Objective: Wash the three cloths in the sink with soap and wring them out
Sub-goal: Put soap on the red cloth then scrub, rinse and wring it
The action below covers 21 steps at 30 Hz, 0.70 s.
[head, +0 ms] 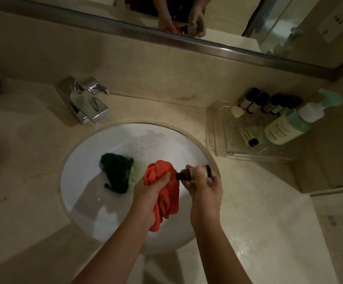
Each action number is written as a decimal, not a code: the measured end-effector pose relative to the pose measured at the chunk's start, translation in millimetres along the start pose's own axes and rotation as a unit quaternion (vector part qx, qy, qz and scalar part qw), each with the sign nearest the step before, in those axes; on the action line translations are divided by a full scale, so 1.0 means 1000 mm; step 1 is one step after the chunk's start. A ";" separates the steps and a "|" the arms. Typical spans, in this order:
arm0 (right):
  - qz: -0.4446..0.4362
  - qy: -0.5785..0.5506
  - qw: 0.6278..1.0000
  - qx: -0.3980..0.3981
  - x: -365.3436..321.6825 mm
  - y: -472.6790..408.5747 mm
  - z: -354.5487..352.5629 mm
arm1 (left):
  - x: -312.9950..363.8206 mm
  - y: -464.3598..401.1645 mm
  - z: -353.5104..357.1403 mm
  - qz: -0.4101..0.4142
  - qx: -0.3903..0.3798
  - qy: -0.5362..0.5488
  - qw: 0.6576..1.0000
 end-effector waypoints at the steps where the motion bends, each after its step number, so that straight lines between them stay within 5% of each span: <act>1: 0.060 -0.041 0.997 0.011 0.010 -0.003 -0.003 | 0.000 0.000 0.001 -0.001 -0.005 0.000 1.000; 4: 0.247 -0.168 0.953 0.059 0.042 -0.004 -0.012 | -0.001 0.000 0.005 0.009 -0.027 0.007 1.000; 7: 0.343 -0.230 0.907 0.081 0.059 -0.004 -0.016 | -0.002 0.000 0.009 0.012 -0.035 -0.006 0.999; 21: 0.412 -0.336 0.834 0.147 0.054 -0.025 -0.062 | -0.022 -0.008 0.043 -0.016 -0.070 -0.017 0.997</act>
Point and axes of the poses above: each hand's wrist, its own y-axis away from the middle knuckle, its own z-axis out of the palm, x = y × z, the point moved 10 cm from there along -y, towards the middle knuckle, and after that the axes turned 11 degrees about -y, right-handed, at the moved point
